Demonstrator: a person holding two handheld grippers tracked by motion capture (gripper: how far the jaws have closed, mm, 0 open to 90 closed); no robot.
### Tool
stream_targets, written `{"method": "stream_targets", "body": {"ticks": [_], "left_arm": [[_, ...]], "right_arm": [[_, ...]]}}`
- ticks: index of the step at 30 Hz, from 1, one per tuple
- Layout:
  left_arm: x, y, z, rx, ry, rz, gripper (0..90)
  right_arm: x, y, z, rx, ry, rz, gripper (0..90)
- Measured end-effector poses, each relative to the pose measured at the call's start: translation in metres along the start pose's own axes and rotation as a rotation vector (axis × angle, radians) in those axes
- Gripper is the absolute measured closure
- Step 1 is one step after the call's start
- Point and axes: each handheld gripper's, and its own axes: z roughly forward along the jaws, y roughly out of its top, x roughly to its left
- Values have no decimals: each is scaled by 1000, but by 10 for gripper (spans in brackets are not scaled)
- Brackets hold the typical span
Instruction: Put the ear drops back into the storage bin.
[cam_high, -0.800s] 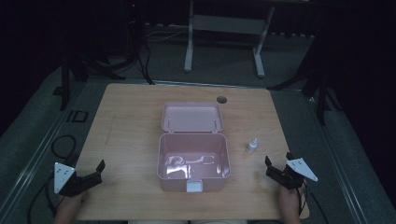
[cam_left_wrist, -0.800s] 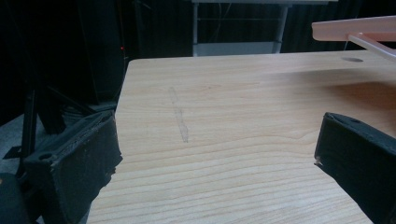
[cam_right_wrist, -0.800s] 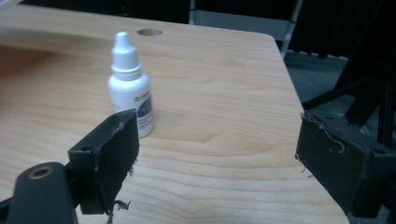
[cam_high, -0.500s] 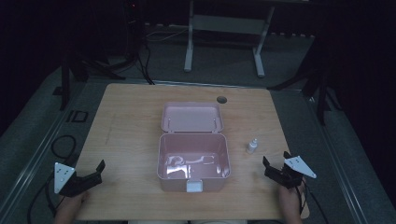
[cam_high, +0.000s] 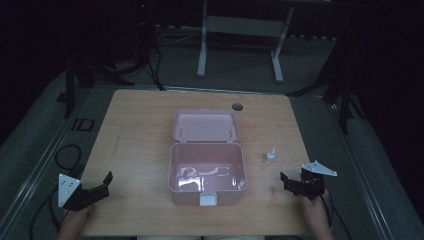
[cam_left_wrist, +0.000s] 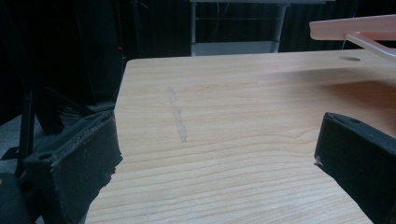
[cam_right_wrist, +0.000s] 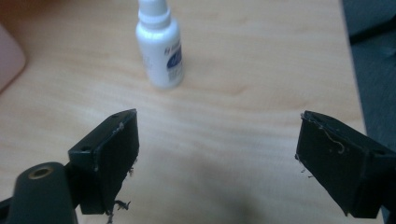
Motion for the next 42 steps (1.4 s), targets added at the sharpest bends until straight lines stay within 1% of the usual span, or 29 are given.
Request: {"method": "stream_targets", "body": {"ticks": [2,4,6,8,10,12,15,16,18,20,21,22,23,25,29,33,35,36,38,42], "left_arm": [[0,0,0,1,-1,0,4],[0,0,0,1,0,0,4],[0,0,0,2,0,1,4],[0,0,0,2,0,1,4],[0,0,0,2,-1,1,4],[0,0,0,2,-1,1,4],[0,0,0,3,0,2,4],[0,0,0,3,0,2,4],[0,0,0,3,-1,2,4],[0,0,0,3,0,1,4],[0,0,0,3,0,1,4],[0,0,0,3,0,1,4],[0,0,0,2,0,2,4],[0,0,0,3,0,2,4],[0,0,0,2,-1,1,4],[0,0,0,2,0,0,4],[0,0,0,2,0,1,4],[0,0,0,3,0,2,4],[0,0,0,2,0,1,4],[0,0,0,2,0,1,4]], "right_arm": [[-1,2,-1,53,17,10,117],[-2,2,-2,94,30,13,114],[-3,4,-3,116,37,4,113],[-3,5,-5,149,45,-7,114],[-3,8,-5,191,68,-12,114],[-4,10,-6,229,69,-25,114],[-5,12,-6,290,87,-29,114],[-4,13,-6,318,92,-35,114],[-4,14,-7,354,92,-55,114],[-3,15,-8,393,100,-58,114],[-3,15,-8,393,100,-58,114],[-2,16,-8,406,106,-61,114],[-2,17,-9,444,116,-71,113],[-3,18,-10,469,127,-75,112],[-2,19,-11,523,160,-106,112],[4,18,-10,605,176,-173,113],[6,18,-11,626,169,-199,114],[7,18,-11,632,166,-205,114],[6,19,-11,649,176,-199,115],[5,20,-12,709,189,-198,116]]}}
